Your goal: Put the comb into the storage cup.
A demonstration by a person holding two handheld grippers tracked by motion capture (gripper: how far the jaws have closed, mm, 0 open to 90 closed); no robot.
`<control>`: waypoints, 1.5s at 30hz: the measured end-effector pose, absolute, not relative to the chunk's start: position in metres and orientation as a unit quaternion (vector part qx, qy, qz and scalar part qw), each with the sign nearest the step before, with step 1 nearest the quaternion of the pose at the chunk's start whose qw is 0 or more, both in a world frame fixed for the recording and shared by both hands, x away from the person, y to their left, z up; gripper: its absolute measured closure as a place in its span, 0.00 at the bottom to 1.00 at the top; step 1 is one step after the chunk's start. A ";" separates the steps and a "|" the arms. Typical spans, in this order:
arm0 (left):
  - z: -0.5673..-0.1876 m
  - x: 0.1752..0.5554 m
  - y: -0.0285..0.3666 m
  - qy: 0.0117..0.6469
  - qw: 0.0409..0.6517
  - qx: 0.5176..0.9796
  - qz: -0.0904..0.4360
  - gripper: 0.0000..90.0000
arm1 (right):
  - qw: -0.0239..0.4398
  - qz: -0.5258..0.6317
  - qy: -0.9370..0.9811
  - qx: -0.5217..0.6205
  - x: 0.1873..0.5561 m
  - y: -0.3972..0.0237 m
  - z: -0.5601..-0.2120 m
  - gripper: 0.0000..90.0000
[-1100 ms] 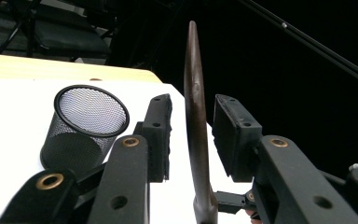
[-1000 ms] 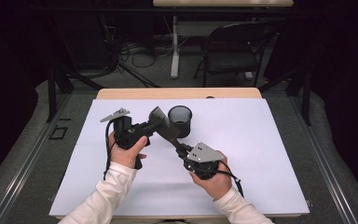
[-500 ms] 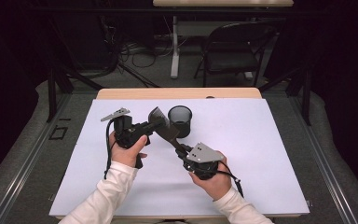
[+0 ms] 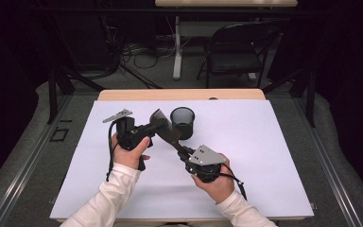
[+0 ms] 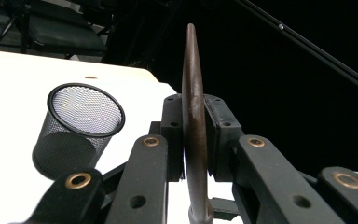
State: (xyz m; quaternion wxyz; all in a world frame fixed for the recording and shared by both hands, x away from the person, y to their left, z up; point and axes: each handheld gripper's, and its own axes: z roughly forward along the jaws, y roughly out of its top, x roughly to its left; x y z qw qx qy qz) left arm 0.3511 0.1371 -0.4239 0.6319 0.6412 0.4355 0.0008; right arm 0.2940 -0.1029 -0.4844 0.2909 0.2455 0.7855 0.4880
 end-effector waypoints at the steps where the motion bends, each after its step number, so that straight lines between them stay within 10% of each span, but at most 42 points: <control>1: -0.424 0.351 0.137 0.436 0.633 0.640 0.000 0.89 | 0.291 0.488 0.785 0.245 0.294 -0.103 -0.484 0.81; 45: -0.427 0.354 0.139 0.444 0.639 0.627 -0.036 0.95 | 0.286 0.489 0.787 0.245 0.295 -0.103 -0.487 0.81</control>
